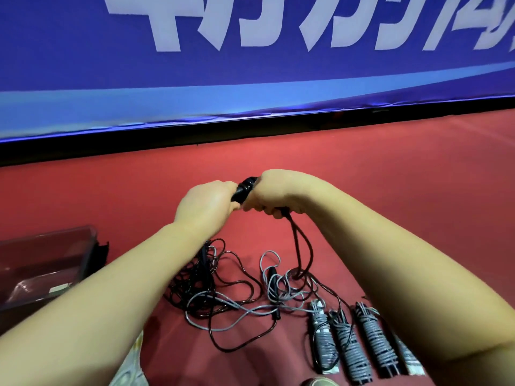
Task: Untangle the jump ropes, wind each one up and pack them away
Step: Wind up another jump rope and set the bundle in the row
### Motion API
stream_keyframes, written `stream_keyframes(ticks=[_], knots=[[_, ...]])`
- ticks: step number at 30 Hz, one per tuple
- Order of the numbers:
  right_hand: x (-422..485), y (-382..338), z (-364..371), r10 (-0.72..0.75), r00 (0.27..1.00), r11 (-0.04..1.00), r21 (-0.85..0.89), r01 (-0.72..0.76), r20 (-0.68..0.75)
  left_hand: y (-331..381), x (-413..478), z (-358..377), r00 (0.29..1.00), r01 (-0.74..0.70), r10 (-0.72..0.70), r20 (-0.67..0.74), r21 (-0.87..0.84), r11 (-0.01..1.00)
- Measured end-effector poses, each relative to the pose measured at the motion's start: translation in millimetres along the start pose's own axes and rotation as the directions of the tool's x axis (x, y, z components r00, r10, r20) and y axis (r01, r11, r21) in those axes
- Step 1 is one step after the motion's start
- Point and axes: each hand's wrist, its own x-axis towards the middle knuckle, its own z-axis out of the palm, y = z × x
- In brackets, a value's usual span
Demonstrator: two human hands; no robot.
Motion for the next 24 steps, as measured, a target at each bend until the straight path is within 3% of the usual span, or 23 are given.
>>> stream_keyframes(ticks=[2, 5, 11, 13, 15, 17, 19, 22, 24], knots=[[-3.4, -0.7, -1.1, -0.025, 0.998, 0.953, -0.304, 0.006, -0.059, 5.6, -1.8, 3.1, 0.999, -0.029, 0.029, 0.034, 0.012, 0.999], [-2.9, 2.3, 0.1, -0.126, 0.977, 0.826, -0.564, 0.007, -0.172, 13.3, -3.3, 6.1, 0.994, -0.066, 0.063, 0.085, 0.03, 0.997], [-19.6, 8.8, -2.0, -0.231, 0.971, 0.601, -0.793, 0.097, -0.056, 16.9, -10.0, 11.7, 0.955, -0.158, 0.145, 0.258, 0.027, 0.987], [-20.2, 15.1, -3.1, -0.335, 0.942, 0.481, -0.863, 0.152, -0.021, 14.6, -10.2, 11.4, 0.941, -0.195, 0.184, 0.284, 0.01, 0.981], [-14.4, 24.4, -10.2, -0.454, 0.89, 0.445, -0.877, 0.18, -0.047, 9.7, -10.6, 9.9, 0.916, -0.256, 0.242, 0.321, 0.001, 0.967], [-4.3, 39.6, -24.4, -0.514, 0.852, 0.475, -0.861, 0.185, -0.101, 5.1, -13.7, 9.1, 0.865, -0.323, 0.313, 0.393, -0.043, 0.945], [7.0, 57.1, -37.1, -0.491, 0.862, 0.565, -0.799, 0.208, -0.123, 5.4, -17.6, 6.0, 0.811, -0.393, 0.411, 0.416, -0.133, 0.91], [21.5, 76.2, -34.7, -0.363, 0.931, 0.849, -0.428, 0.31, -0.047, 19.9, -21.5, -6.7, 0.764, -0.491, 0.562, 0.317, -0.28, 0.825], [26.4, 85.0, -22.1, -0.33, 0.943, 0.927, -0.17, 0.334, 0.053, 28.0, -21.6, -17.9, 0.778, -0.504, 0.582, 0.236, -0.319, 0.803]])
